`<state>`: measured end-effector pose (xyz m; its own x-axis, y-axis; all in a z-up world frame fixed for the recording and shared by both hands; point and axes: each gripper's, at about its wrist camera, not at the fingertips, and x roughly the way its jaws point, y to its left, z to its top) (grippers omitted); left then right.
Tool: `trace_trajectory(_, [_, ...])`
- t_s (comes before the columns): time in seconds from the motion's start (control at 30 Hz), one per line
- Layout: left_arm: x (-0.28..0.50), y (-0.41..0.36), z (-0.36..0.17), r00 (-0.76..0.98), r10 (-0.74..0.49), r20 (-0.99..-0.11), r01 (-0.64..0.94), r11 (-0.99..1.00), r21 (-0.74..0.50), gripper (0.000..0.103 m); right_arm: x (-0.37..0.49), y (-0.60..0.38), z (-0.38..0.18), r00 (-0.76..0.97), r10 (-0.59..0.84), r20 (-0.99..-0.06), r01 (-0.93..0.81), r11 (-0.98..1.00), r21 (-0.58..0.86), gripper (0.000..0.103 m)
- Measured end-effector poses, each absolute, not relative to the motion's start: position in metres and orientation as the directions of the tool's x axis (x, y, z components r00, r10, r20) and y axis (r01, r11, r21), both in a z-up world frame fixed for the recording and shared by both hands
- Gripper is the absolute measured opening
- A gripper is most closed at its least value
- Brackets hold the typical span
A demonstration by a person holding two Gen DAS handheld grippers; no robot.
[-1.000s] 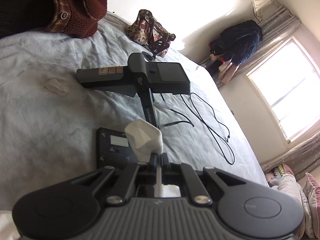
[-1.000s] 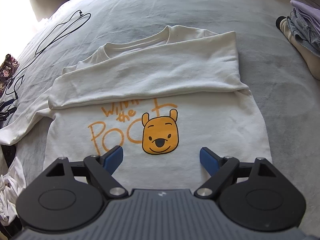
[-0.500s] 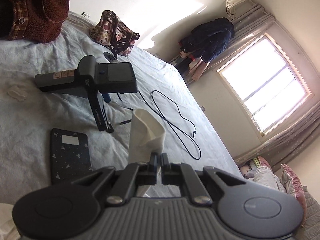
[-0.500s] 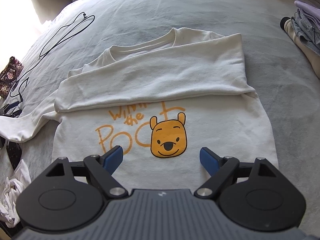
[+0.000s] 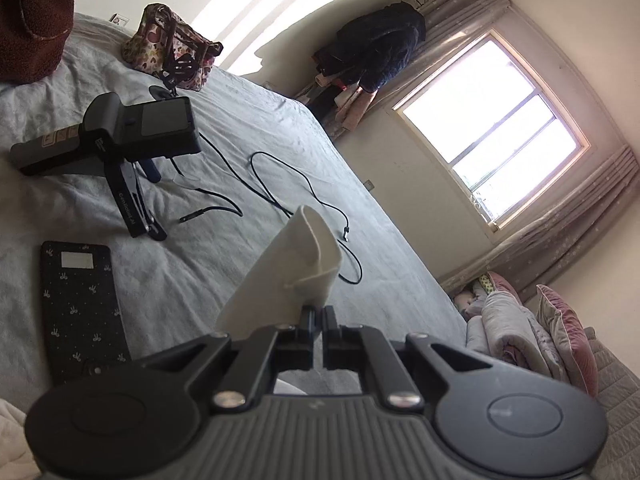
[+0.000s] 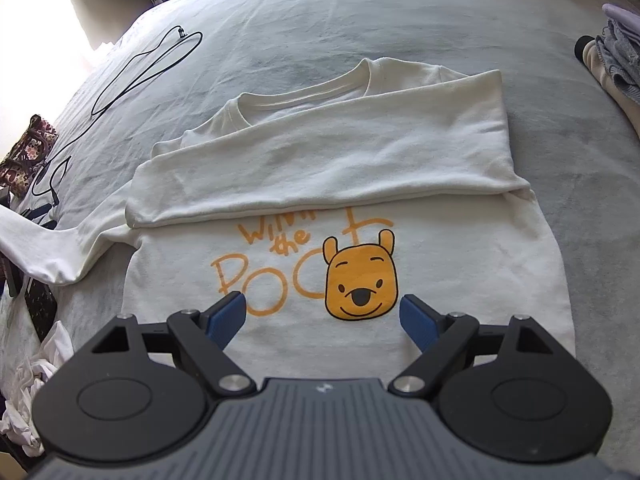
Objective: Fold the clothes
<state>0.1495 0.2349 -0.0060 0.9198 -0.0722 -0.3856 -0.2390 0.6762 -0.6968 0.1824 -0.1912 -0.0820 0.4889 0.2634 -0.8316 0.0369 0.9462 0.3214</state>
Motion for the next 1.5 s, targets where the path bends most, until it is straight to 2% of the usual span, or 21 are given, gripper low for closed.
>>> trace_trajectory(0.33, [0.184,0.177,0.005,0.916,-0.251,-0.314,-0.074,0.664,-0.744,0.003,0.195,-0.197,-0.071,0.521,0.369,-0.77,0.025,0.895,0.445,0.087])
trace_trajectory(0.57, [0.218,0.109,0.019,0.887,-0.393,-0.242,0.064,0.624,-0.779,0.003,0.213,-0.221,-0.069,0.563,0.46,-0.686,0.051,0.81,0.585,0.087])
trace_trajectory(0.73, [0.236,0.048,0.011,0.833,-0.504,-0.227,0.141,0.591,-0.794,0.003,0.219,-0.252,-0.069,0.615,0.53,-0.584,0.081,0.694,0.716,0.087])
trace_trajectory(0.9, [0.242,-0.001,-0.011,0.77,-0.584,-0.256,0.183,0.587,-0.788,0.003,0.223,-0.286,-0.079,0.664,0.55,-0.506,0.133,0.579,0.804,0.087])
trace_trajectory(1.1, [0.241,-0.047,-0.05,0.675,-0.655,-0.339,0.208,0.609,-0.765,0.003,0.223,-0.315,-0.097,0.694,0.553,-0.461,0.175,0.491,0.853,0.087])
trace_trajectory(1.43, [0.239,-0.081,-0.097,0.547,-0.698,-0.462,0.225,0.654,-0.722,0.003,0.22,-0.339,-0.125,0.73,0.598,-0.329,0.198,0.276,0.941,0.08])
trace_trajectory(1.5, [0.236,-0.083,-0.101,0.517,-0.701,-0.491,0.242,0.67,-0.702,0.006,0.223,-0.338,-0.129,0.73,0.605,-0.319,0.202,0.254,0.946,0.079])
